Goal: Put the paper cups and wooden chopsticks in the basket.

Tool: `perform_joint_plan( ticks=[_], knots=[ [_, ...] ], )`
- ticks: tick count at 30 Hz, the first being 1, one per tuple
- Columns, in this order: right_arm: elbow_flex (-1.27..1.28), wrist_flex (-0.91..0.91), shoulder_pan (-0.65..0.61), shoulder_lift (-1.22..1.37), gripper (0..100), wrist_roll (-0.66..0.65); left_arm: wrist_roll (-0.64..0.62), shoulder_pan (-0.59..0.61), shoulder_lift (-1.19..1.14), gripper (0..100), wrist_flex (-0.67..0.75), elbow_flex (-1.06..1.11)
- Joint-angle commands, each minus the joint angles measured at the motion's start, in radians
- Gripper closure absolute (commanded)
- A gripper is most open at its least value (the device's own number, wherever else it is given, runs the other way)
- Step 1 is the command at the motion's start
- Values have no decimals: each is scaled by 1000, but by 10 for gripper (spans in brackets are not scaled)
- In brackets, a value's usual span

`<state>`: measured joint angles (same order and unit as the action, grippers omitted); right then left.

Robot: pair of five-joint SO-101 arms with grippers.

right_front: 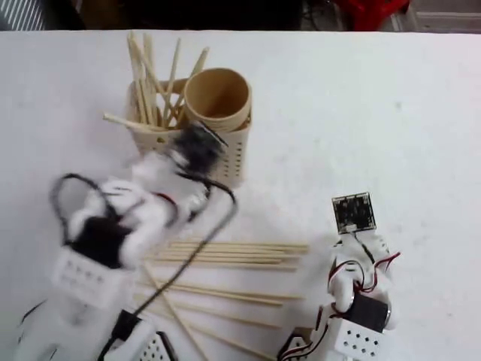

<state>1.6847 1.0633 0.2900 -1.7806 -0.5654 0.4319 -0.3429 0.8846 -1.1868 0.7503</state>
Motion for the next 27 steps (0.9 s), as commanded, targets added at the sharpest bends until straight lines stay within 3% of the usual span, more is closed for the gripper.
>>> perform_joint_plan(
  ticks=[1, 5, 8, 15, 27],
  knots=[
    [6, 2, 7, -10, 974, -3, 155, -38, -36, 851, -127, 41],
    [6, 2, 7, -10, 974, -3, 408, -42, -93, 873, -391, 58],
    [6, 2, 7, -10, 974, -3, 595, -44, -119, 902, -500, 110],
    [6, 2, 7, -10, 974, -3, 779, -21, -189, 907, -402, 238],
    [6, 2, 7, -10, 974, -3, 911, -16, -521, 906, -209, 298]
  ],
)
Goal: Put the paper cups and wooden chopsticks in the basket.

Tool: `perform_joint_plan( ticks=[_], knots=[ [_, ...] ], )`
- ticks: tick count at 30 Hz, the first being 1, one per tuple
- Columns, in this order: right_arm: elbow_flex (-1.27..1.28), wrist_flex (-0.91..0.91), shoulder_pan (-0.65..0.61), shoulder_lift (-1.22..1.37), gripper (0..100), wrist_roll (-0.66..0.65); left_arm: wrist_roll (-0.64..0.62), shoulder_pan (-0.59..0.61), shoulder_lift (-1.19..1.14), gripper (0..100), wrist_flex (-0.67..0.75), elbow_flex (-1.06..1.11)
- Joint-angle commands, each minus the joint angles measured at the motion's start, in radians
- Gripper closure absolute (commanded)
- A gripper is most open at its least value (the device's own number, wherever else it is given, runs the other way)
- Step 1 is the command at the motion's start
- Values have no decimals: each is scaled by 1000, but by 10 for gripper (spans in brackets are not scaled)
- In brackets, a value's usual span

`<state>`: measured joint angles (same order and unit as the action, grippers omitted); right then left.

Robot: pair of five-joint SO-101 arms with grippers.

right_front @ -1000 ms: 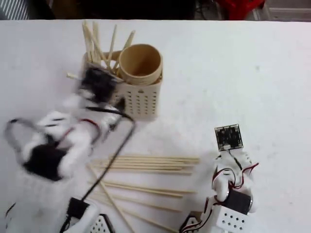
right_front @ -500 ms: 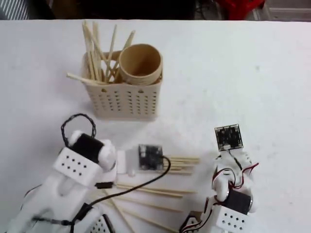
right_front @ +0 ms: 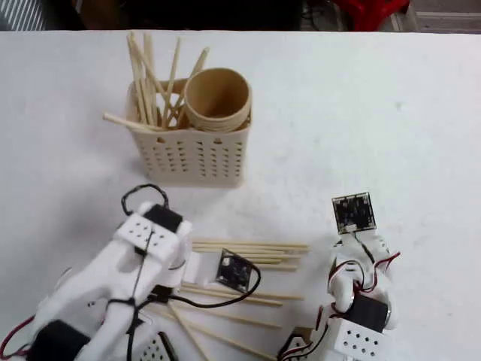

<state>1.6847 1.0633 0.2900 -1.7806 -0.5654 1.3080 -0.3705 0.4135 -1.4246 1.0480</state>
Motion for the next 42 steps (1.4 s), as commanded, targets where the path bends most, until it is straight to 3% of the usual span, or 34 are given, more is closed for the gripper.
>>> perform_joint_plan(
  ticks=[1, 10, 14, 19, 33, 42],
  knots=[
    [6, 2, 7, -10, 974, -3, 41, 12, -68, 906, 44, 0],
    [6, 2, 7, -10, 974, -3, -17, 13, -219, 910, 183, -6],
    [6, 2, 7, -10, 974, -3, -37, 13, -226, 982, 189, -34],
    [6, 2, 7, -10, 974, -3, -52, 15, -226, 978, 176, -84],
    [6, 2, 7, -10, 974, -3, -377, 15, -226, 978, -92, -582],
    [6, 2, 7, -10, 974, -3, -637, 50, -128, 978, -121, -948]
  ],
)
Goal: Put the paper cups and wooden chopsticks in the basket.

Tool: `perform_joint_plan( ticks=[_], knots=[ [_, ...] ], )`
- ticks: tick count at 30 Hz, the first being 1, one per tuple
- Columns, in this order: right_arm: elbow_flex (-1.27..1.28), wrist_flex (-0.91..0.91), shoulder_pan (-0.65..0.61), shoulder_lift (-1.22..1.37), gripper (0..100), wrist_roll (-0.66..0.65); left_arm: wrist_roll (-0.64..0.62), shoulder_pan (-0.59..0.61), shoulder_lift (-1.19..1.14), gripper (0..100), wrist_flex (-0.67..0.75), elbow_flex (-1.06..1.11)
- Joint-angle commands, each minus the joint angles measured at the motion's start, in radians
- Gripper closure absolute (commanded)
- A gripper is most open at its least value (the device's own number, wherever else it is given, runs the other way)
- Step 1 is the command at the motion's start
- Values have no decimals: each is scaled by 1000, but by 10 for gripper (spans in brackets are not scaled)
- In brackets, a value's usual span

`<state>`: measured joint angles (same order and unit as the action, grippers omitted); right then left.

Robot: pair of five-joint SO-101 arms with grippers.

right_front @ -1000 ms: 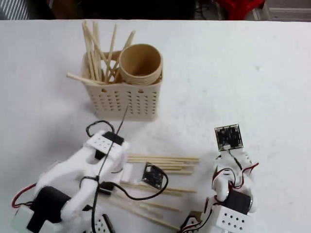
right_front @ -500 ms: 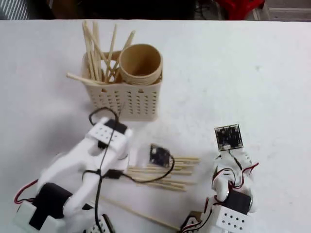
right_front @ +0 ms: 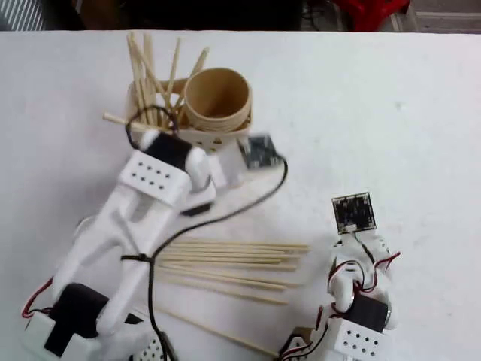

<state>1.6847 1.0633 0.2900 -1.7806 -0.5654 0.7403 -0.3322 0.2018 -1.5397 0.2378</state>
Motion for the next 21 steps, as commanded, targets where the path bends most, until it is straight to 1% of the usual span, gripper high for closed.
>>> perform_joint_plan(
  ticks=[1, 7, 10, 13, 15, 18, 21],
  knots=[
    [6, 2, 7, -10, 974, -3, -91, 5, 120, 978, -6, -173],
    [6, 2, 7, -10, 974, -3, -238, -42, 352, 978, 8, -353],
    [6, 2, 7, -10, 974, -3, -334, -35, 423, 978, 101, -396],
    [6, 2, 7, -10, 974, -3, -433, 27, 449, 978, 261, -393],
    [6, 2, 7, -10, 974, -3, -522, 81, 449, 977, 391, -354],
    [6, 2, 7, -10, 974, -3, -649, 162, 450, 977, 641, -224],
    [6, 2, 7, -10, 974, -3, -713, 240, 449, 976, 918, -11]
  ],
)
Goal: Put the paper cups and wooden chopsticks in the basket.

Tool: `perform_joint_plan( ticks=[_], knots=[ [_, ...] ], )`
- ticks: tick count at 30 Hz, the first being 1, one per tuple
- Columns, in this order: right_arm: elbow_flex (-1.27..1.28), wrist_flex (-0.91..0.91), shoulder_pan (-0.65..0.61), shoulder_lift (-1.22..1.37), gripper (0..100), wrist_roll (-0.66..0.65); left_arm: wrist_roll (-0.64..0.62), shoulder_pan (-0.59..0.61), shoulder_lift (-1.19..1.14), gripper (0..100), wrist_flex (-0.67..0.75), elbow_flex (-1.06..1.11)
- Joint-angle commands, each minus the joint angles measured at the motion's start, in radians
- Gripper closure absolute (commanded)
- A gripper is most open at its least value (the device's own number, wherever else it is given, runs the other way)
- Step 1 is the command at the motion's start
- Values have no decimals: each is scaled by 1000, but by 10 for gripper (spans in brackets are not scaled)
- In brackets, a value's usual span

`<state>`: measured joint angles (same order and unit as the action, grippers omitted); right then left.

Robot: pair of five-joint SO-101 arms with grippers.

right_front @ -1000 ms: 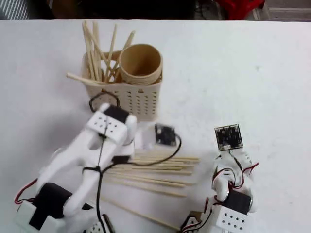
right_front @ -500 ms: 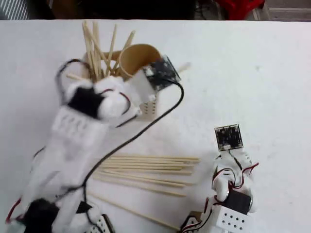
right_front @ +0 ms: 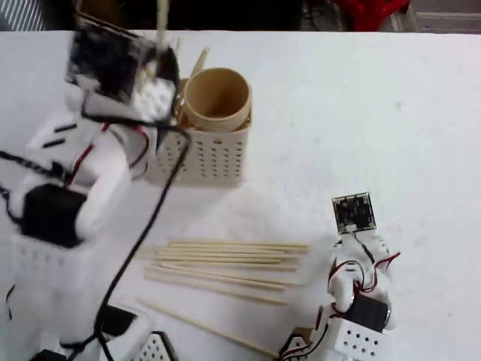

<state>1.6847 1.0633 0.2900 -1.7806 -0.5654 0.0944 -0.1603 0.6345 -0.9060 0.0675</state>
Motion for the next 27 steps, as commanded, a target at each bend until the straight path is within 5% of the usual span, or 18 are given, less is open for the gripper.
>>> perform_joint_plan(
  ticks=[1, 7, 22, 27],
  knots=[
    [6, 2, 7, -10, 974, -3, -77, 87, 16, 976, 368, 238],
    [6, 2, 7, -10, 974, -3, -87, 154, 22, 976, 618, 568],
    [6, 2, 7, -10, 974, -3, -83, 153, 28, 910, 572, 629],
    [6, 2, 7, -10, 974, -3, -86, 142, 77, 913, 448, 563]
  ],
)
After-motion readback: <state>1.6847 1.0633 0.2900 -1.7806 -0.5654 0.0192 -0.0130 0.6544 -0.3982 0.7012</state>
